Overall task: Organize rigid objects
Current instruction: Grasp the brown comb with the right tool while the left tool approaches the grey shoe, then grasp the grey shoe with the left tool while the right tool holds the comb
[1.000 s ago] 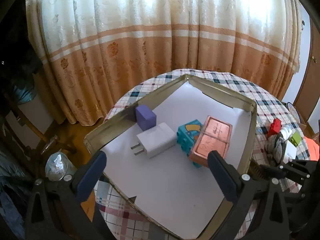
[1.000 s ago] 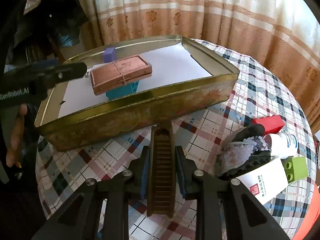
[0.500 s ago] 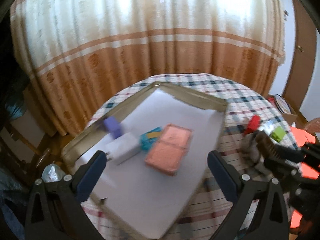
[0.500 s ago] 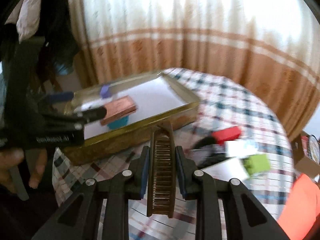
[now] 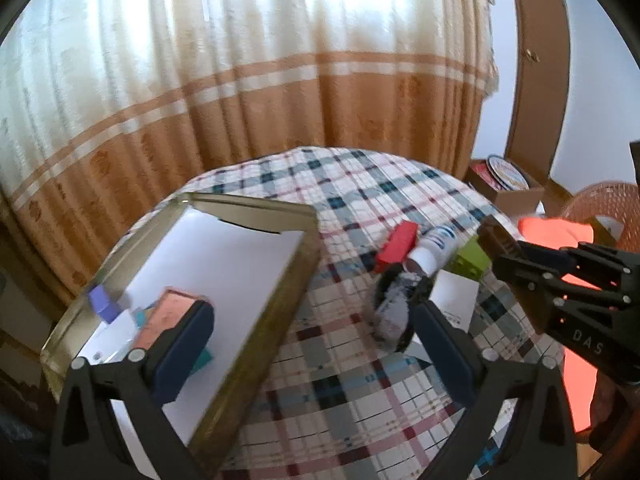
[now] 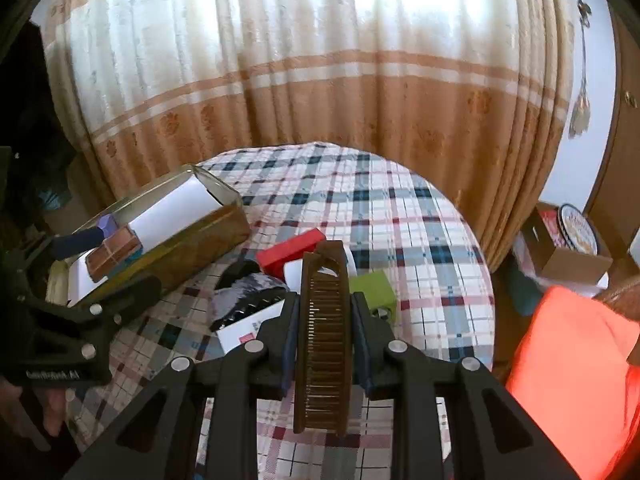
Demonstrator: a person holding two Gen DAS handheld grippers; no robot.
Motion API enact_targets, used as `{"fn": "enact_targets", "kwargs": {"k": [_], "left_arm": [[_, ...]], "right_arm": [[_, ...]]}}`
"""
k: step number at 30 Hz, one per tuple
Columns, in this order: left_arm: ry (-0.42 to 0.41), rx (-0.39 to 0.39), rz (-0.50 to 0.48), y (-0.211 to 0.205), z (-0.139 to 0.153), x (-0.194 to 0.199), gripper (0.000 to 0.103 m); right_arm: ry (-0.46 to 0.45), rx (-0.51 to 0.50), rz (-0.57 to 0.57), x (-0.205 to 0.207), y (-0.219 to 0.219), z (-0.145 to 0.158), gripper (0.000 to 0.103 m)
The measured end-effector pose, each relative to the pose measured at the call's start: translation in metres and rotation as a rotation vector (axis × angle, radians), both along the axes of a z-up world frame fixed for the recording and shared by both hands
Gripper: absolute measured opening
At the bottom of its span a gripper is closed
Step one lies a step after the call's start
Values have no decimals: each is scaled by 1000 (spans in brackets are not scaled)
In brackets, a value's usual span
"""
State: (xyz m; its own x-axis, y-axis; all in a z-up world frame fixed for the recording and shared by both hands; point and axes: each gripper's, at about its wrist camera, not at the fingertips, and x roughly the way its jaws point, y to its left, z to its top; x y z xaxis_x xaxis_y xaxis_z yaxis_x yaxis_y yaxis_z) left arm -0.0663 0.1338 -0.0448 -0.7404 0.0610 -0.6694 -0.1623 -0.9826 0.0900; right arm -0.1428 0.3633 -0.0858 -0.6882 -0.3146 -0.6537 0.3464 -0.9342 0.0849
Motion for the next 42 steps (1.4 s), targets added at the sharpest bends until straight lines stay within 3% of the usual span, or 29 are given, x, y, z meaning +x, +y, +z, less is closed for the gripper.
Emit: {"fn": "enact_targets", "kwargs": {"k": [6,11,19,20,23,24,25,26,42], "left_arm": [[-27,-21,-90,26,-14,-4,84],[-63,-41,-128,37,-28,-17,67],[-146,-18,-164,39,-47,-41,66],[-155,21,-172,37,-50,-43,65],[-174,41,-156,35,-54,-47,63],[-178,49,-160,34,-54,-47,60],[-185,50,-170,35,-56,-47,46],[-189,35,-170,37,-57,-47,44],[-142,25,-98,25,-54,-39,42]], "right_arm": [[-7,-12,-40,-6,7,-13,27],[-16,-21,-41,-6,8,-20,27],[-21,-30,-35,-7,6,-22,27],[-23,-33,-35,-7,6,-22,27],[-21,-32,-31,-7,5,-24,27],[-21,-33,-29,-7,4,-24,27],[-20,-33,-28,-7,4,-24,27],[-18,-31,-28,-6,3,-25,27],[29,-17,-36,2,-13,-36,27]]}}
